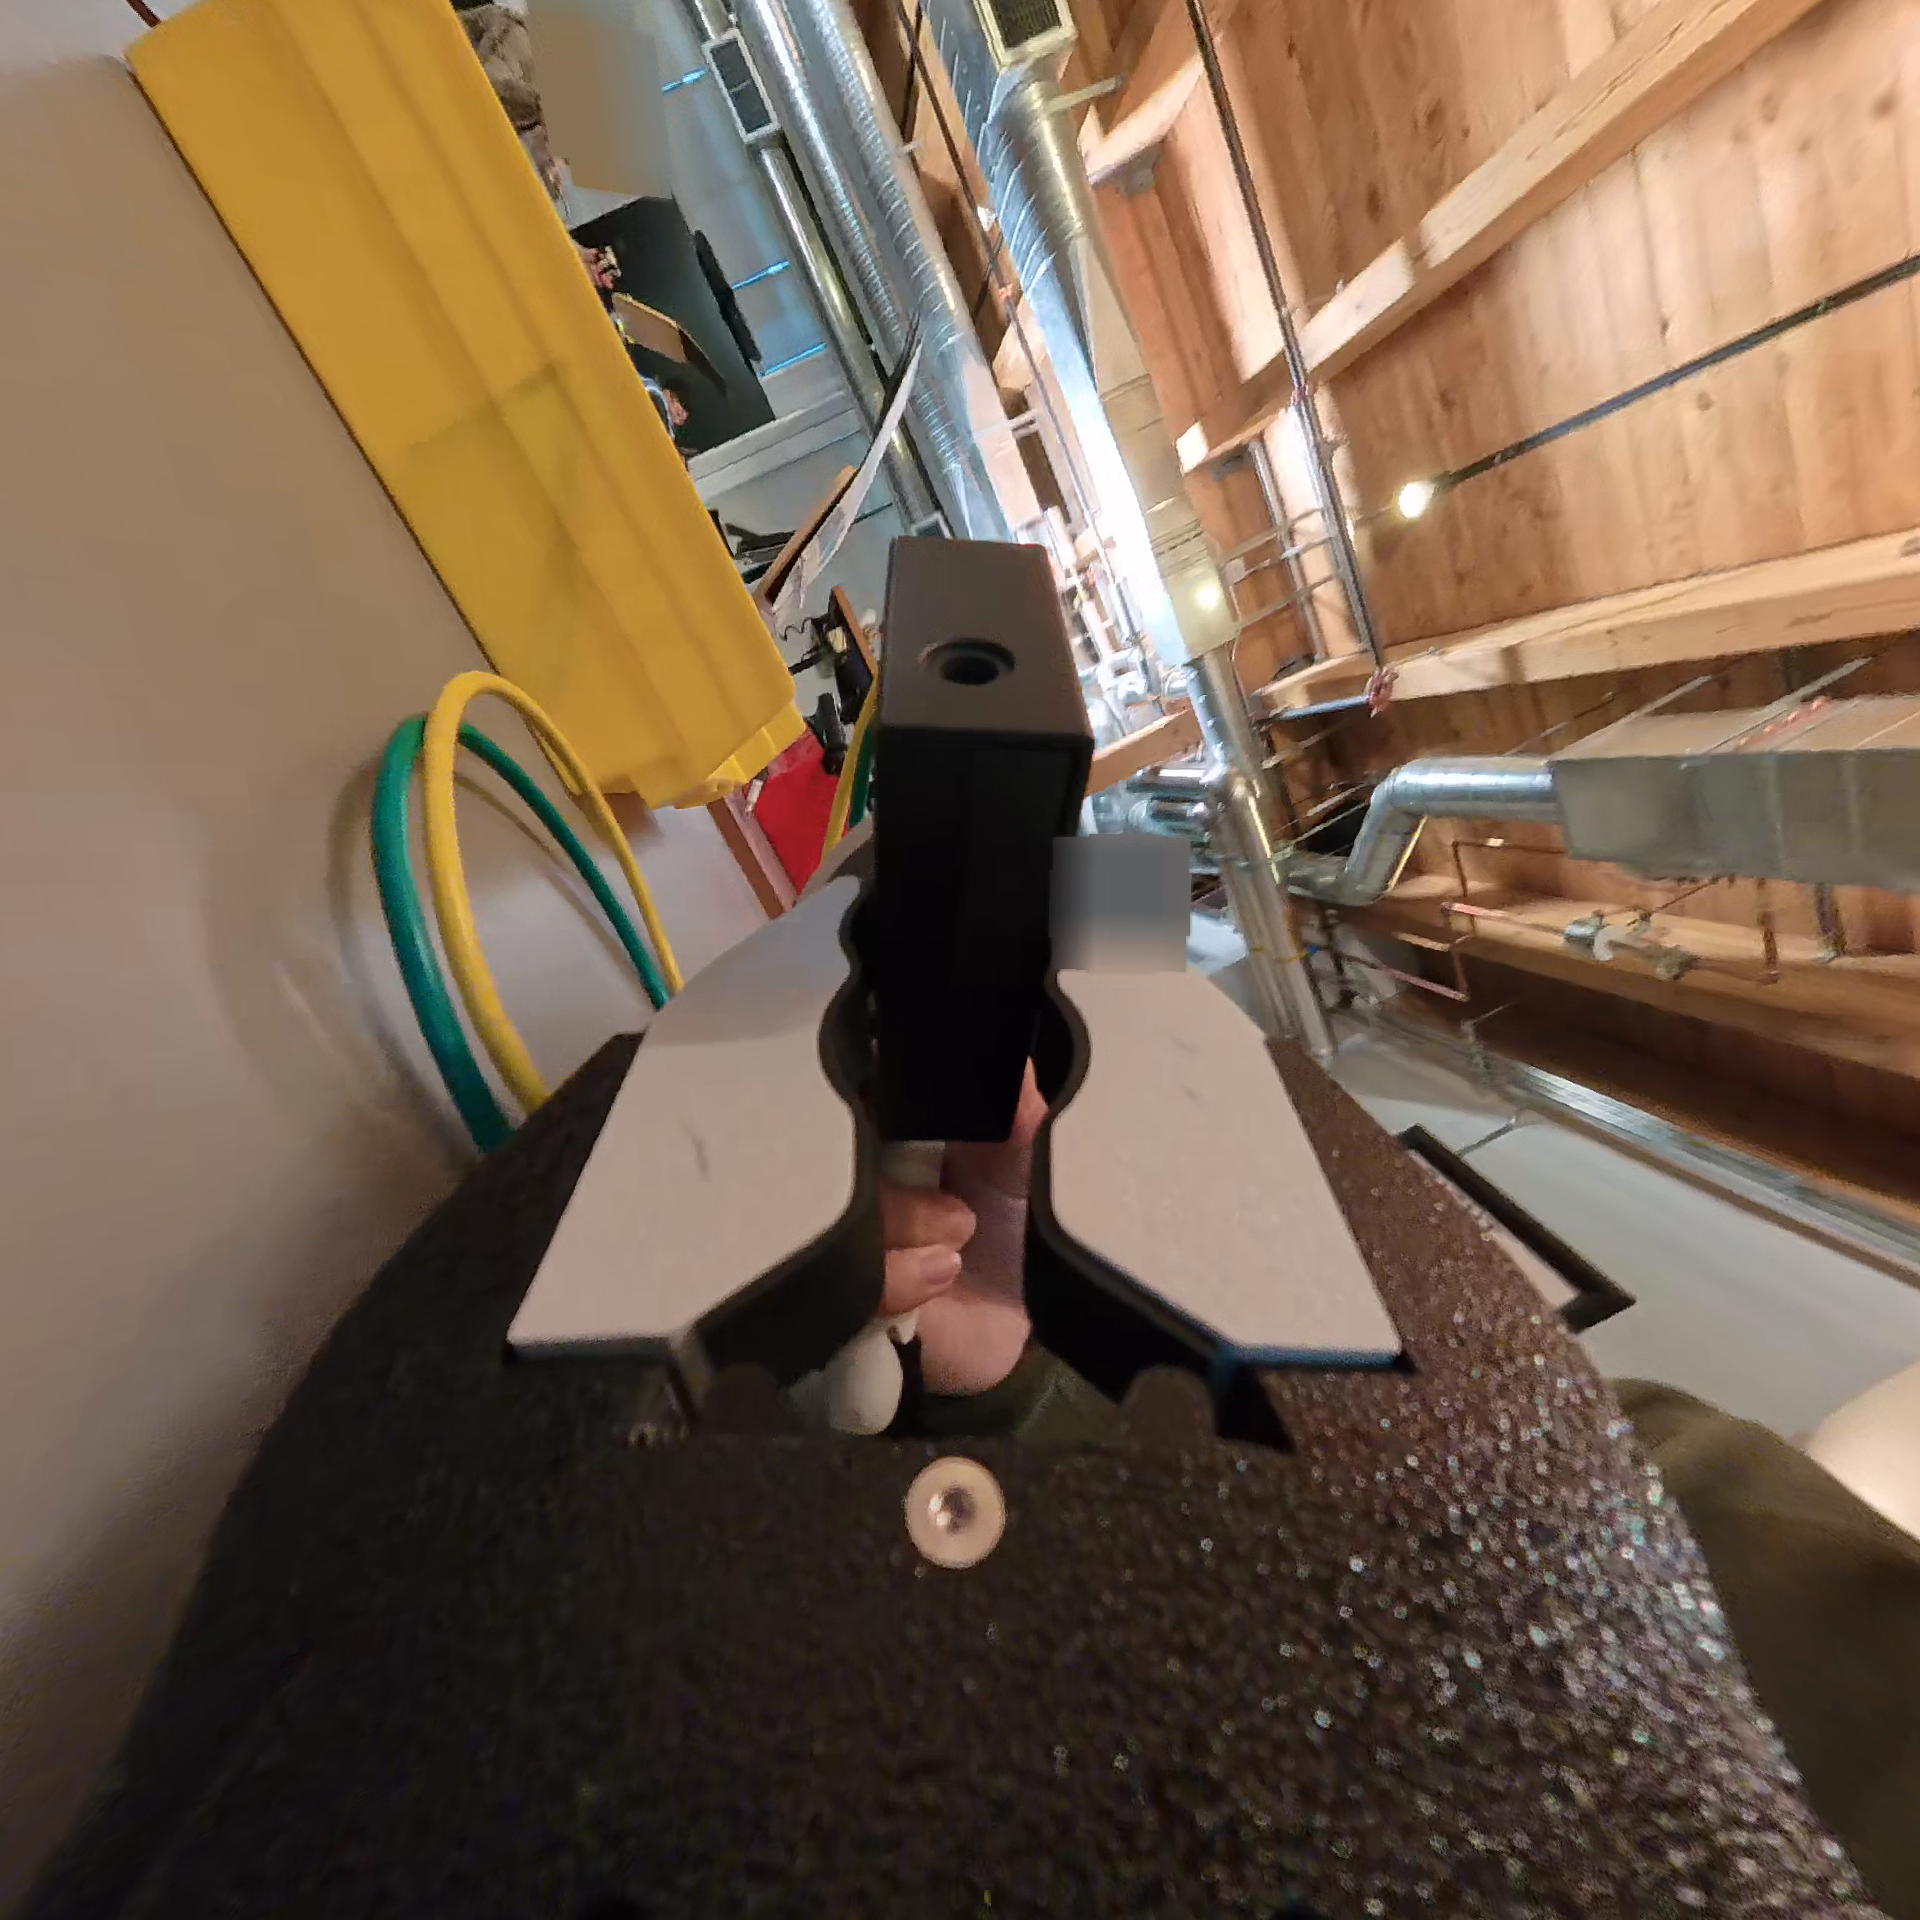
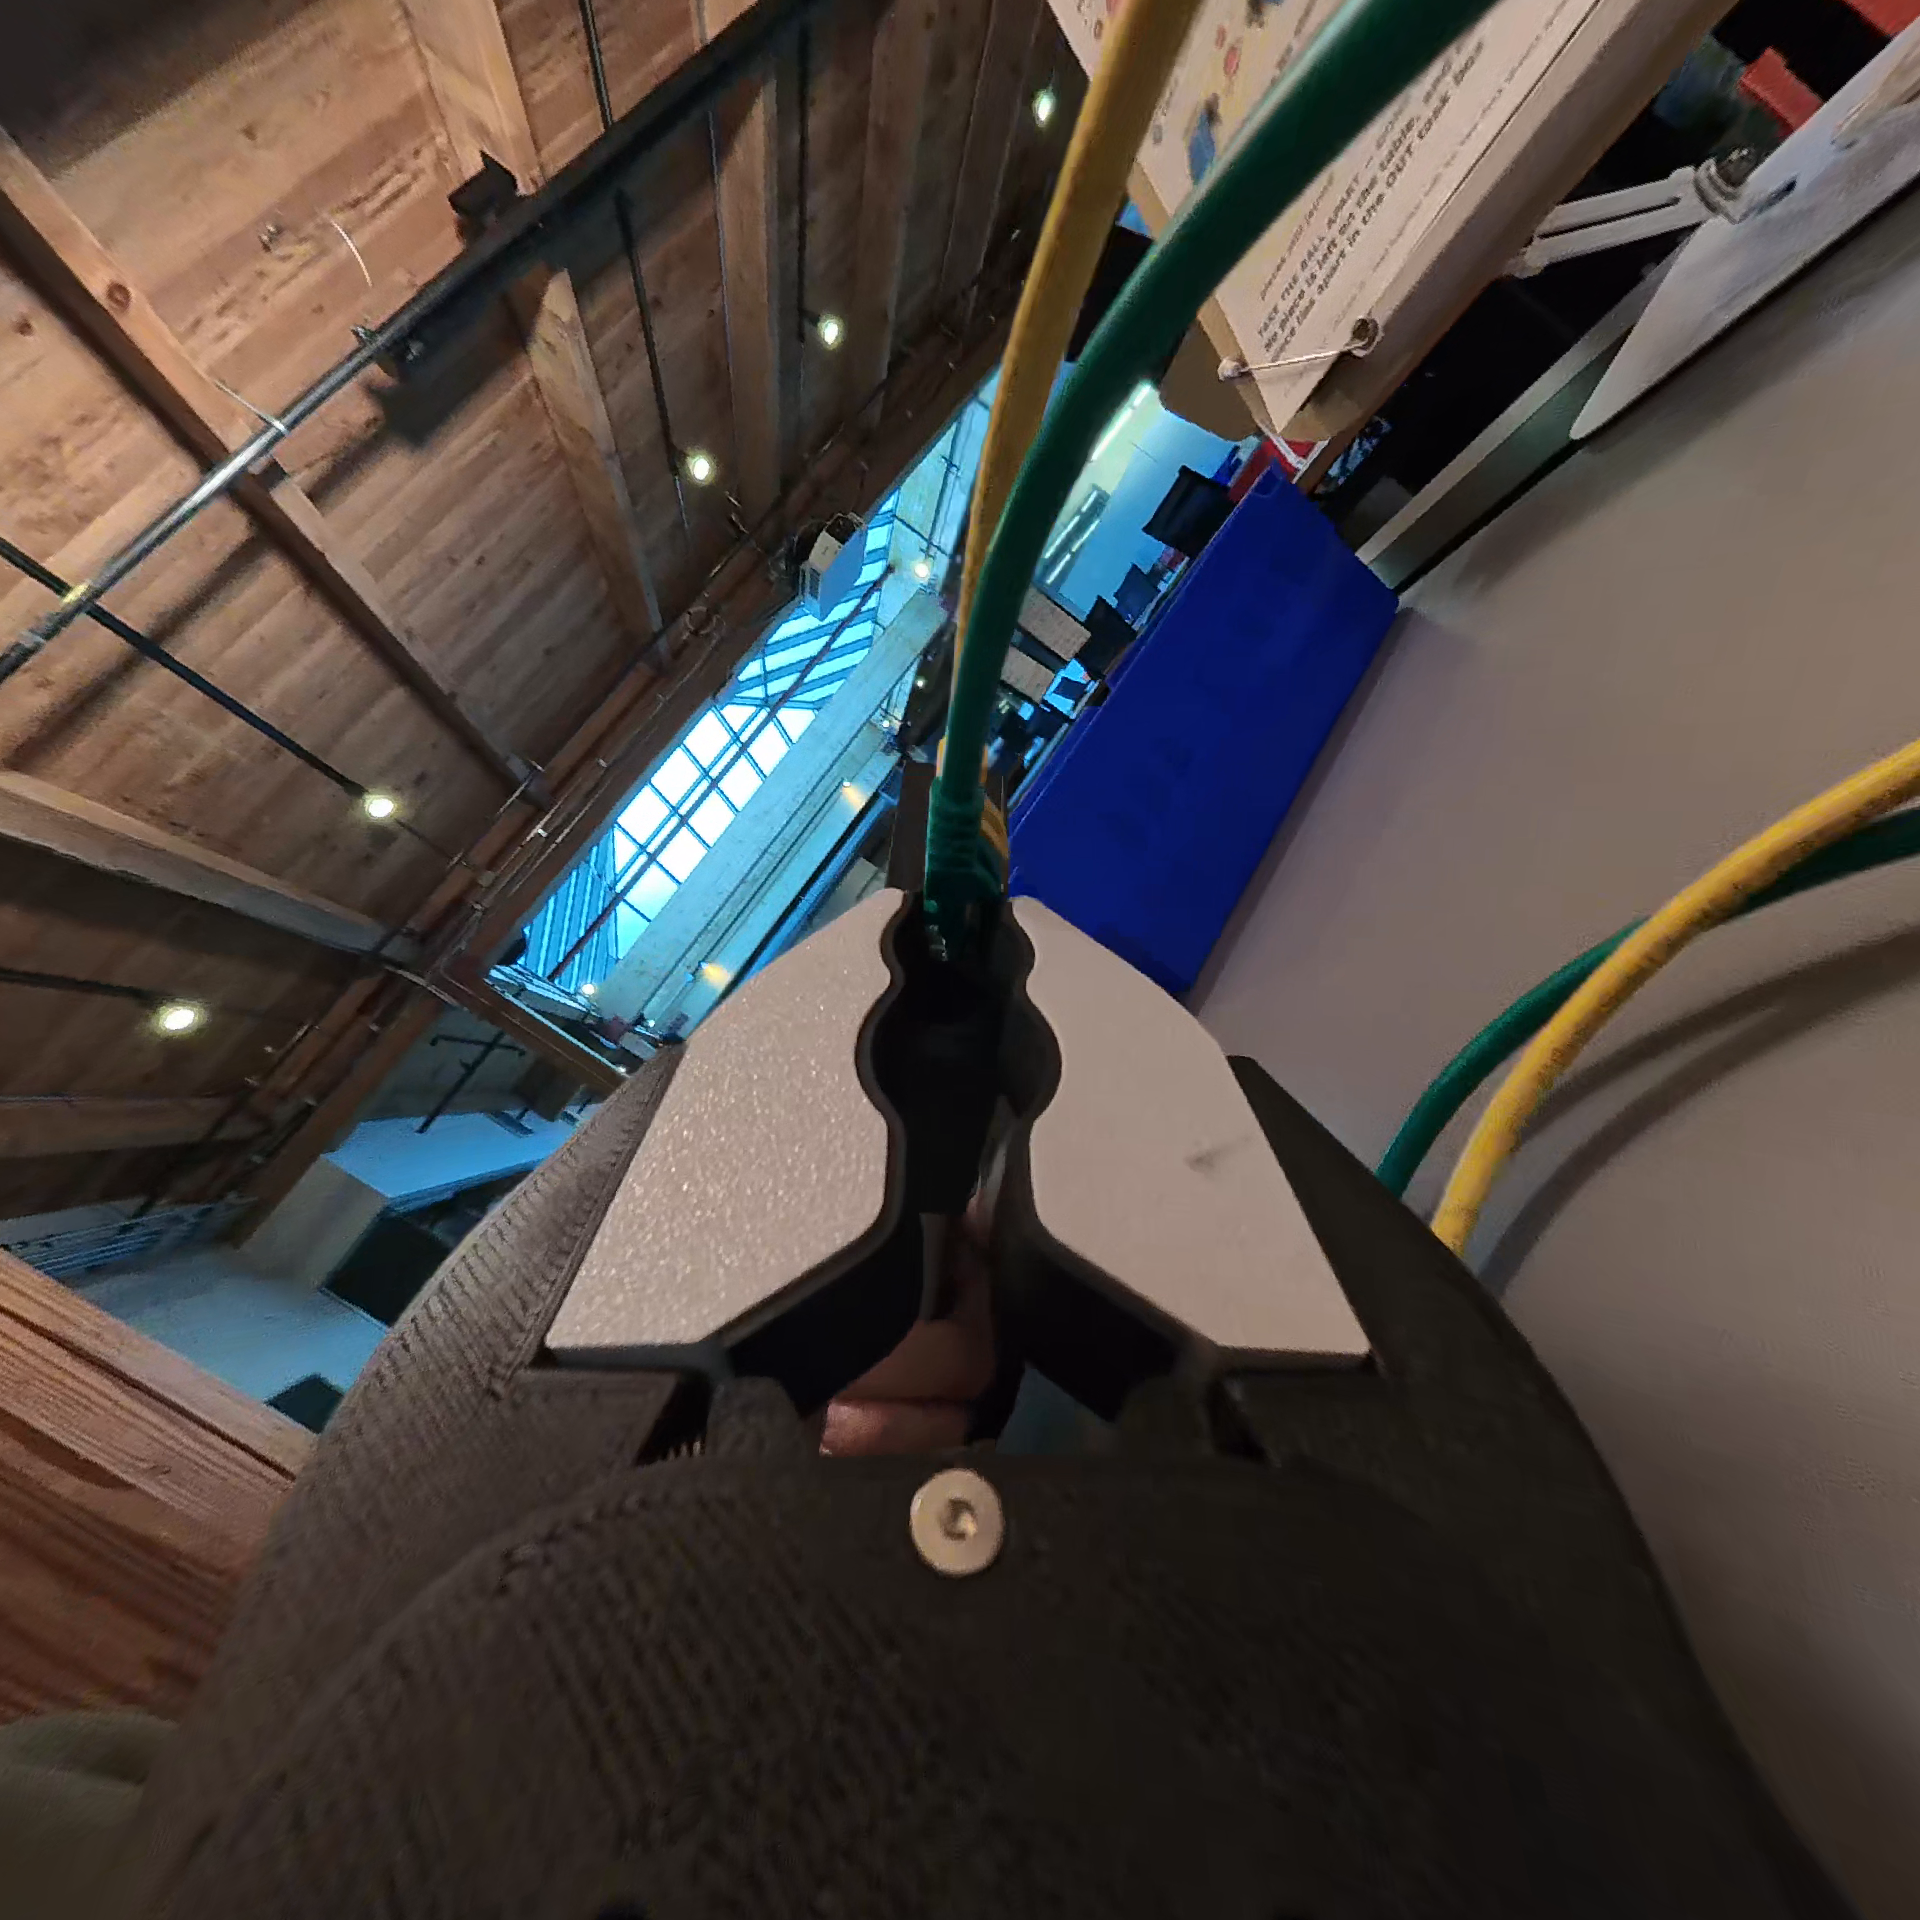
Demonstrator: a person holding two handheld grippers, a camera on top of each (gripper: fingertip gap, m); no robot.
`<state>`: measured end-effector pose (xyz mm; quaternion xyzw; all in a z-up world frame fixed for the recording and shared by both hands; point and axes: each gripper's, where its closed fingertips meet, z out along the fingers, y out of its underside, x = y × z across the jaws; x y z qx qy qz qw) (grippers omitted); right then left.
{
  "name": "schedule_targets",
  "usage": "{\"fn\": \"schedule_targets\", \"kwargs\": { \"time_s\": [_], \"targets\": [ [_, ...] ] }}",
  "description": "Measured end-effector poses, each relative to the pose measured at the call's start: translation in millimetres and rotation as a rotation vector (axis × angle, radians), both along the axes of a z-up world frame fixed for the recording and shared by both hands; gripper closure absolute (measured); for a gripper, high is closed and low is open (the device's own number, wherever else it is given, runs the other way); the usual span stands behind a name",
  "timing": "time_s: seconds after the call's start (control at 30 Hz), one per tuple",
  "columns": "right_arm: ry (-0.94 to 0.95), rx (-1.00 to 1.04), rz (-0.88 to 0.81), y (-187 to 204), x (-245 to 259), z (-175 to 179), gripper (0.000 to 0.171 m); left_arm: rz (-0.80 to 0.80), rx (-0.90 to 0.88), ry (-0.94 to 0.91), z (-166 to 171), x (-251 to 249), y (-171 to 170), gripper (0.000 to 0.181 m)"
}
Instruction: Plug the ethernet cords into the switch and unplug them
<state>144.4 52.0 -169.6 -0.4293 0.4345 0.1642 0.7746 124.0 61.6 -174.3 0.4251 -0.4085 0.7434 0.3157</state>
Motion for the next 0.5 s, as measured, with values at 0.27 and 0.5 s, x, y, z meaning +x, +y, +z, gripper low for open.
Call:
{"fn": "schedule_targets", "kwargs": {
  "time_s": [0.27, 0.5],
  "targets": [
    [-0.058, 0.009, 0.02, 2.5, -1.6, 8.5, 0.158, 0.034, 0.046, -0.094, 6.6, 0.2, 3.8, 0.155],
    [-0.037, 0.041, 0.038, -2.2, -0.6, 4.4, 0.158, 0.113, 0.188, -0.189, 3.8, 1.4, 0.9, 0.154]
  ]
}}
